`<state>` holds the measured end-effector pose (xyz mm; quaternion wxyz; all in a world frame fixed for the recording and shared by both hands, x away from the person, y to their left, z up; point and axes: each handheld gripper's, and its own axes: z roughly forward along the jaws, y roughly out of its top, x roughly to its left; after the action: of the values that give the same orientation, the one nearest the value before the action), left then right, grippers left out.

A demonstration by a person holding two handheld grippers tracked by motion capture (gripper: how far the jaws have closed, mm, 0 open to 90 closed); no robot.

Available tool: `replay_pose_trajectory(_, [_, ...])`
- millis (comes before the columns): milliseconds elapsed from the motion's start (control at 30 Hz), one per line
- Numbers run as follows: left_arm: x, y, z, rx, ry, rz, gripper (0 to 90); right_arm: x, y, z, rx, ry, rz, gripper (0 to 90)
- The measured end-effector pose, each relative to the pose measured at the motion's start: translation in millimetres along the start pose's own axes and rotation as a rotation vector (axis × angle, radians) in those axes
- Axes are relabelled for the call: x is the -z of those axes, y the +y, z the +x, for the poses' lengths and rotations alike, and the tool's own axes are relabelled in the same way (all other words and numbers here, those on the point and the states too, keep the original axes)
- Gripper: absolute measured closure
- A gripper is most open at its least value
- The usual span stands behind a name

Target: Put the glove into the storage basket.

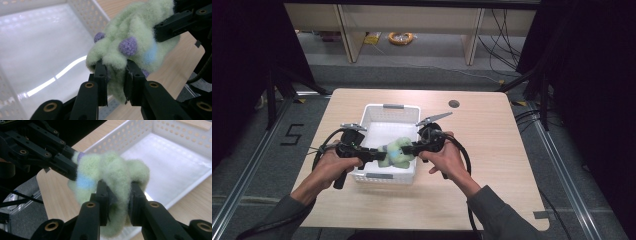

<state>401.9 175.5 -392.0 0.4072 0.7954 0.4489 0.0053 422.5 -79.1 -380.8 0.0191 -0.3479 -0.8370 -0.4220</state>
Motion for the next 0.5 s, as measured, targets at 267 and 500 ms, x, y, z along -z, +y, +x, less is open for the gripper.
replay_pose_trajectory(267, [-12.4,-3.5,24.7,0.021,0.025,0.072,74.0,-32.4,2.1,-6.5,-0.028,-0.023,0.054,74.9])
replay_pose_trajectory(500, [-24.0,-8.5,37.9,0.017,0.05,0.134,73.9,-54.6,-1.8,-11.8,-0.037,-0.041,0.09,74.7])
